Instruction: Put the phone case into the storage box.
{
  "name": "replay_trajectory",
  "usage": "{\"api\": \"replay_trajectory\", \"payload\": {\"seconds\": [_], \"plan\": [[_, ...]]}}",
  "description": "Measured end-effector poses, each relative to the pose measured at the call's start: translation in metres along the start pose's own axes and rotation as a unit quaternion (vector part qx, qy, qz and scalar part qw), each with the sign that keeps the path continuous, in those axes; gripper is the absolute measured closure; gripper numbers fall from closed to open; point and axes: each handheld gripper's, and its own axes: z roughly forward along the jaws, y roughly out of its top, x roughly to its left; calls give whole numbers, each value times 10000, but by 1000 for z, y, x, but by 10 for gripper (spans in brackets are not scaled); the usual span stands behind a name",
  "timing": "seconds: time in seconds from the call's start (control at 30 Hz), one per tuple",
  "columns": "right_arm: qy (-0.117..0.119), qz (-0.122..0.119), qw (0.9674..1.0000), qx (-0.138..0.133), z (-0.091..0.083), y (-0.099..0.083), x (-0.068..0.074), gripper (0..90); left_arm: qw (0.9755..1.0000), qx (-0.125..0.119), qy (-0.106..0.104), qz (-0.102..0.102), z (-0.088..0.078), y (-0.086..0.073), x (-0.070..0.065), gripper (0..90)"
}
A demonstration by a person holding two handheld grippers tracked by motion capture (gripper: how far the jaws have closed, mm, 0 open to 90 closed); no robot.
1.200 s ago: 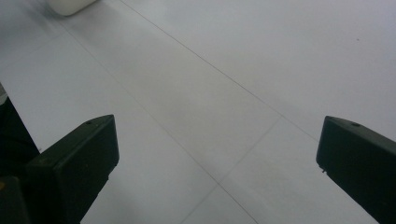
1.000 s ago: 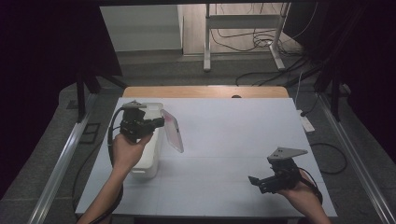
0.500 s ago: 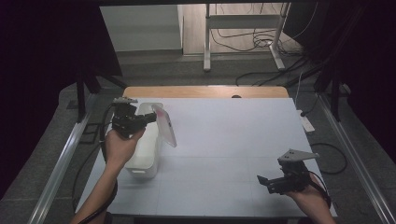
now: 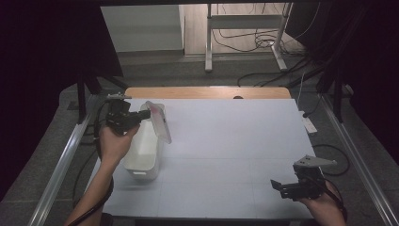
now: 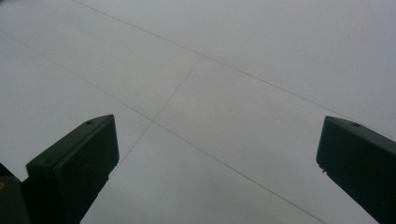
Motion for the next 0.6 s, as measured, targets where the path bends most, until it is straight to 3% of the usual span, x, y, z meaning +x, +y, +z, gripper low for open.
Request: {"api": "replay_trajectory", "payload": {"seconds": [0.6], "plan": [[-165, 160, 9997, -119, -11, -8, -3, 0, 9992, -25, 382, -132, -3, 11, 24, 883]]}}
